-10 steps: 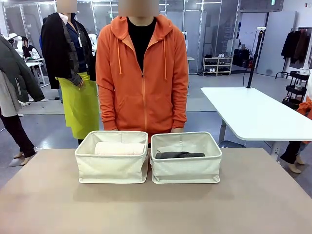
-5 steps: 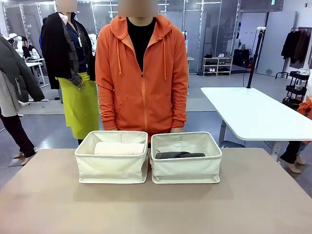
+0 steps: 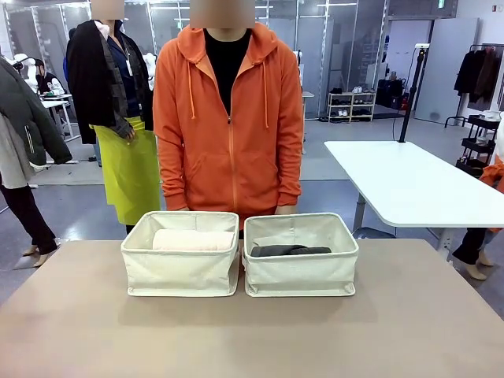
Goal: Divide the towels into two baskets.
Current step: Pick up one hotel-folded towel from the bottom of the table and place it in the Fabric basket indicated by the person.
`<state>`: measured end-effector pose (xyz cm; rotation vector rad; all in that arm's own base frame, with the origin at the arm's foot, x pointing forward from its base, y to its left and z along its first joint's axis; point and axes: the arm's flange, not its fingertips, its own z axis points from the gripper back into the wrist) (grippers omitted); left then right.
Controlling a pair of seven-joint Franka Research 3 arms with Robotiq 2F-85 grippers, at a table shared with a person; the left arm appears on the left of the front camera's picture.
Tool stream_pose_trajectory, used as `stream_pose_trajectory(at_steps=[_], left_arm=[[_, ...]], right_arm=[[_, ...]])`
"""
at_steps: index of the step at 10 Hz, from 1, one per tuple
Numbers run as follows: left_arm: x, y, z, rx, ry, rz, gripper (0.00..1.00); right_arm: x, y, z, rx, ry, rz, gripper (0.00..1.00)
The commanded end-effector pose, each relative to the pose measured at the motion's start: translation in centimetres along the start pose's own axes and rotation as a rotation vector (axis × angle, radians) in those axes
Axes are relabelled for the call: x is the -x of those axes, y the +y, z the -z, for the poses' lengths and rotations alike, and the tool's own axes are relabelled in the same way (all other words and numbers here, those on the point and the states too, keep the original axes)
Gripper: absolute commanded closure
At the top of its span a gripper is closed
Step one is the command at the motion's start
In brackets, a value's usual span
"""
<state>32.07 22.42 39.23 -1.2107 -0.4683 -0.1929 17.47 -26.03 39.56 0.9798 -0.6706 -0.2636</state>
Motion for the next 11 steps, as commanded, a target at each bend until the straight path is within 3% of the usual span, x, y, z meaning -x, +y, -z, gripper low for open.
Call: stream_pose_trajectory(at_steps=[1, 11], left_arm=[[0.12, -0.29, -0.20, 0.005, -0.010, 0.002, 0.00], [0.12, -0.29, -0.20, 0.005, -0.010, 0.002, 0.00]], right_arm=[[-0.45, 0.73, -0.07, 0.013, -0.014, 0.025, 0.00], [-0.45, 0.73, -0.07, 0.013, -0.014, 0.025, 0.00]])
